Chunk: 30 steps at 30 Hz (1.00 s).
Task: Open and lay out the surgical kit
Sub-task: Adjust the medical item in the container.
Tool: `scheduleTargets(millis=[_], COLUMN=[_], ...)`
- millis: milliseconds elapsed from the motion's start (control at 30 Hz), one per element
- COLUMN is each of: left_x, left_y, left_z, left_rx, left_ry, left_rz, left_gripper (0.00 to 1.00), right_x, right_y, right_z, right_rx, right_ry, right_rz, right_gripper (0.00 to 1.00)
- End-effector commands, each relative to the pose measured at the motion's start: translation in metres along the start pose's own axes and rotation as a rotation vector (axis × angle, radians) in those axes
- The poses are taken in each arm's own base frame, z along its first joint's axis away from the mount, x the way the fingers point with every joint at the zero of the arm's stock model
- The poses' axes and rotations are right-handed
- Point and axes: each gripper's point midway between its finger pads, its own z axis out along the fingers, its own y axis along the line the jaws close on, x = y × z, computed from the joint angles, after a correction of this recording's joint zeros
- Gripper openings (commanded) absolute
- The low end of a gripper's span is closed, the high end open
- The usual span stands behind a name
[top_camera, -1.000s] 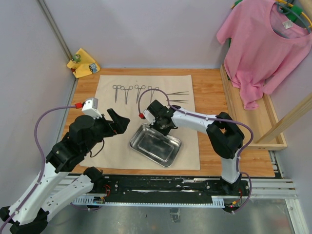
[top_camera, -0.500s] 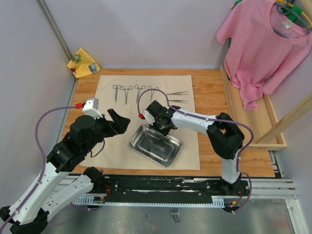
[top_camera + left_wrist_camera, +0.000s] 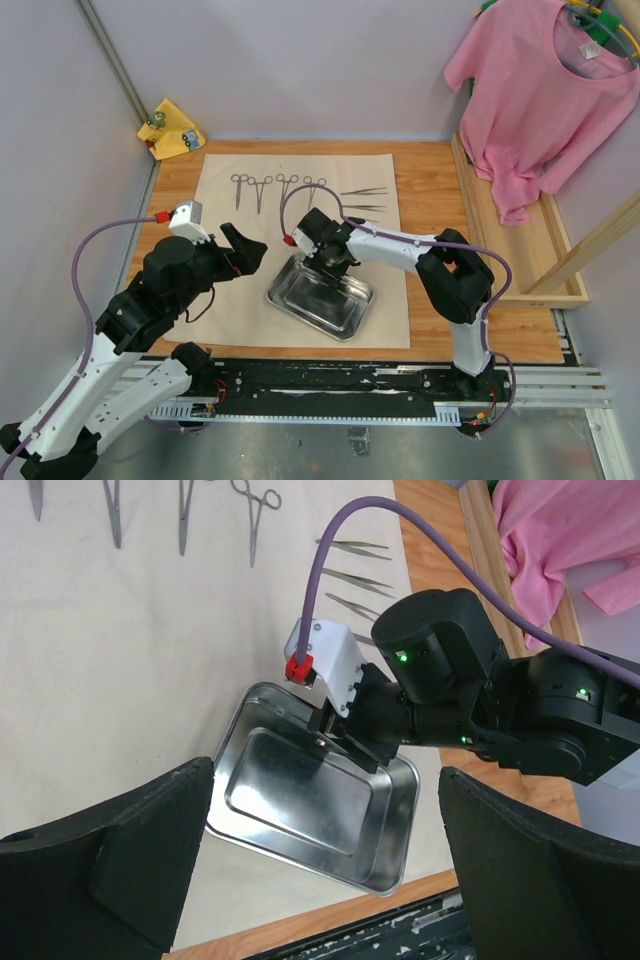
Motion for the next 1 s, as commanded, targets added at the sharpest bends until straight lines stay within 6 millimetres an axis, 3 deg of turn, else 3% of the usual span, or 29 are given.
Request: scheduleTargets(millis=[0,267,533,933,967], left_x=[-0.002,-0.002,-0.001,0.000,0.000], left_y=[-0.003,-0.002,-0.002,-0.002,-0.002], left_z=[0.001,0.000,0.000,-0.001,-0.001], left_rx=[0.016,0.013,0.013,0.016,0.016], left_ry=[-0.014,-0.017,-0.015,-0.013,-0.014], left_rz=[-0.007,-0.008,-0.010,-0.015,-0.015], left_gripper=[0.98,0.98,0.98,0.98,0.98], right_x=[0.003,0.007,0.008,0.006,0.001], right_y=[0.005,-0.004,-0.010,-0.014,-0.016], right_z=[0.011,0.014,0.013,0.007,0.000], right_rx=[0.008,0.088,0.174,0.231,0.240], right_ry=[0.046,0.068,0.063,0.041,0.019], right_rz=[-0.024,-0.028,-0.054,-0.064,-0.060], right_gripper=[0.44,0.44,0.36,0.41,0.41])
